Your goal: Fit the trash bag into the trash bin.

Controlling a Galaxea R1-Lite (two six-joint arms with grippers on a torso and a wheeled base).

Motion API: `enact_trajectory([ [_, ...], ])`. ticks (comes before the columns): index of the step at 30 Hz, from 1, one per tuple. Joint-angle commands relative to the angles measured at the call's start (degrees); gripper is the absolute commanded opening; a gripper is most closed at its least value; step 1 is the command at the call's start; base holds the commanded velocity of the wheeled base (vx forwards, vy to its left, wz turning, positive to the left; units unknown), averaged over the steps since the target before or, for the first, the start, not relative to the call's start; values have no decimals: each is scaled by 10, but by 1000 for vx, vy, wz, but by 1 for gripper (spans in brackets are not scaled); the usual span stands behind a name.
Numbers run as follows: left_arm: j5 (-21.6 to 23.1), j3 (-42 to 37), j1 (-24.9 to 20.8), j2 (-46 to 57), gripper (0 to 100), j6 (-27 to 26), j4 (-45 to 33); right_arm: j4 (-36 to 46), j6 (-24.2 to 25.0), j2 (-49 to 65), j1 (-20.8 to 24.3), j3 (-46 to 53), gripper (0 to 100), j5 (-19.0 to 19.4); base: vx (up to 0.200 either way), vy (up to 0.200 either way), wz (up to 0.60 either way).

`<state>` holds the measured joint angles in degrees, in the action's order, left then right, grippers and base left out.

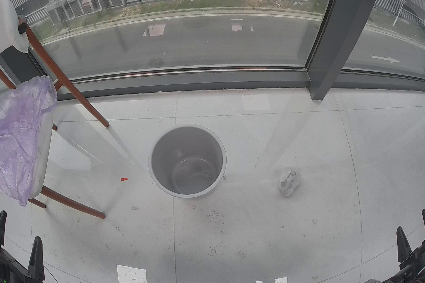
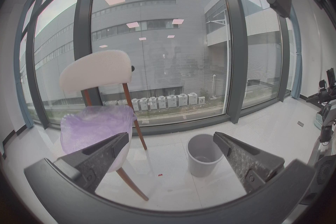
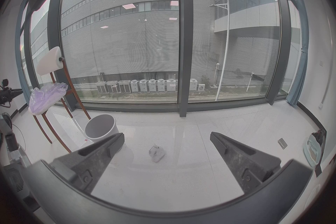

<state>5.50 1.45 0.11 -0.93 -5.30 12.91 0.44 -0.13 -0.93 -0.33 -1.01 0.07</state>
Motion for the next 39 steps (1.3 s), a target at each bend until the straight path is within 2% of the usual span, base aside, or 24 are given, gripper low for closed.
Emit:
enact_trajectory([
  [1,26,108,-2,-92,100,-14,-122,0,0,0,1,9,100,0,0,0,0],
  [6,20,223,-1,-292,100,-18,-143,0,0,0,1,9,100,0,0,0,0],
  [7,19,227,0,-303,100,-18,-143,0,0,0,1,9,100,0,0,0,0],
  [9,2,270,9,-412,100,-17,-126,0,0,0,1,9,100,0,0,0,0],
  [13,-15,290,38,-515,100,-14,-61,-1,1,1,2,9,100,0,0,0,0],
  [15,-8,309,105,-596,100,-13,19,-1,0,0,2,10,100,0,0,0,0],
  [16,-8,309,105,-596,100,-13,19,-1,0,0,2,10,100,0,0,0,0],
  [17,-2,328,174,-655,100,-13,77,-2,1,1,2,10,100,0,0,0,0],
  [19,14,334,227,-696,100,-16,120,-2,1,1,2,10,100,0,0,0,0],
  [22,44,331,260,-719,100,-44,135,-2,1,1,2,10,100,0,0,0,0],
  [27,80,333,258,-726,100,-67,119,-2,0,1,2,10,100,1,0,0,0],
  [30,120,339,262,-735,100,-74,72,-2,0,1,2,10,100,1,0,0,0],
  [39,132,359,260,-798,100,-83,69,-2,0,1,2,10,100,1,0,0,0],
])
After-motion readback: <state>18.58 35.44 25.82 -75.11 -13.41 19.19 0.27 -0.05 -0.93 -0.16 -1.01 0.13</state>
